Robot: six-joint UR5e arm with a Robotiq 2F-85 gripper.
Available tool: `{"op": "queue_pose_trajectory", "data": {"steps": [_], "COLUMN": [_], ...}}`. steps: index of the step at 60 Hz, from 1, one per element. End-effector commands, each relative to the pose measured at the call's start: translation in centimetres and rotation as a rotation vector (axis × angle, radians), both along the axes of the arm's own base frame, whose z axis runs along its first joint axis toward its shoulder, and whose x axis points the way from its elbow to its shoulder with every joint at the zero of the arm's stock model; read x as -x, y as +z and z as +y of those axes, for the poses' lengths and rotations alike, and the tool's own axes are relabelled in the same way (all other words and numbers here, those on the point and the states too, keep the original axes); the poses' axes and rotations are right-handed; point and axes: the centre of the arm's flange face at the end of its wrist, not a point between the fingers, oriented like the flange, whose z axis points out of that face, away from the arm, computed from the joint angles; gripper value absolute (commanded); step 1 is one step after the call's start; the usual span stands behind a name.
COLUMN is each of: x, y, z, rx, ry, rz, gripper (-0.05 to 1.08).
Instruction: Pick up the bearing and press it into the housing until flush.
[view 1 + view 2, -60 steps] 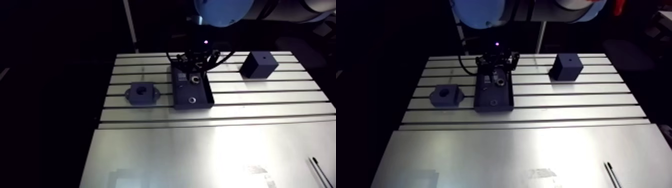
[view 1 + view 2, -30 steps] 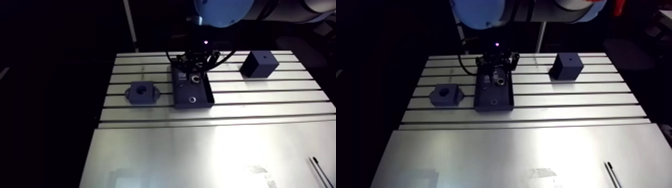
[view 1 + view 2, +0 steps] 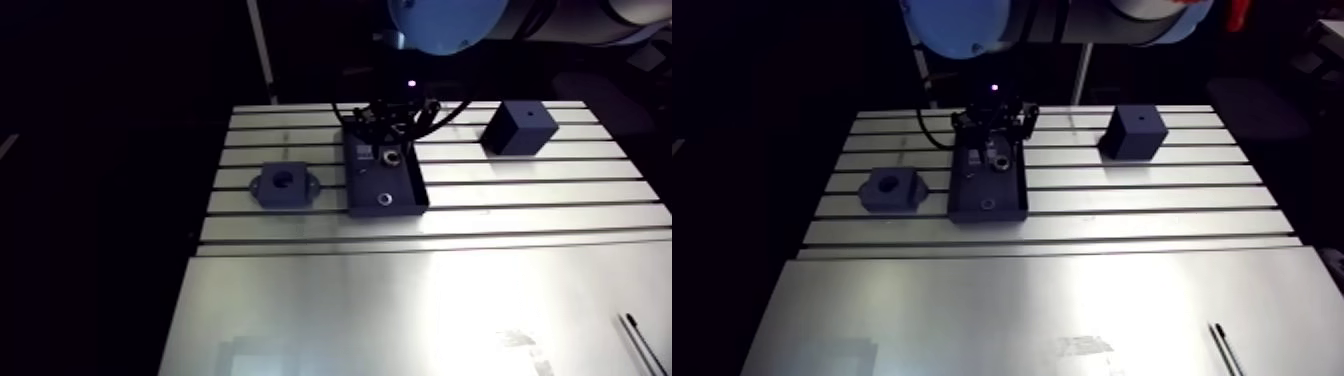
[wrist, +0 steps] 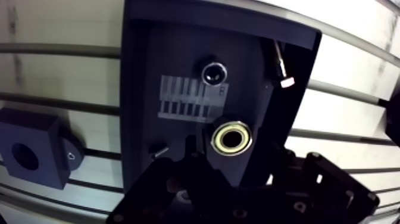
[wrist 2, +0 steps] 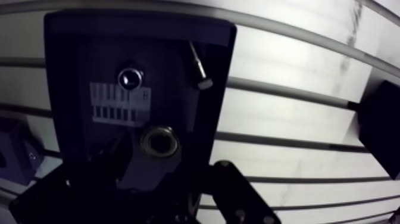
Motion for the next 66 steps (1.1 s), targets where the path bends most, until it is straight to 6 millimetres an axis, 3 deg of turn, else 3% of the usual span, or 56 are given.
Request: {"op": "queue_pose_trajectory", "data": {"steps": [1, 66], "x": [0.10, -0.05], "y": [0.05, -0.76], "z": [-0.01, 0.09], "rx": [0.001, 0.001], "ry": [0.002, 0.010], "rz": [0.011, -0.005], "gripper": [0.45, 0.52]}}
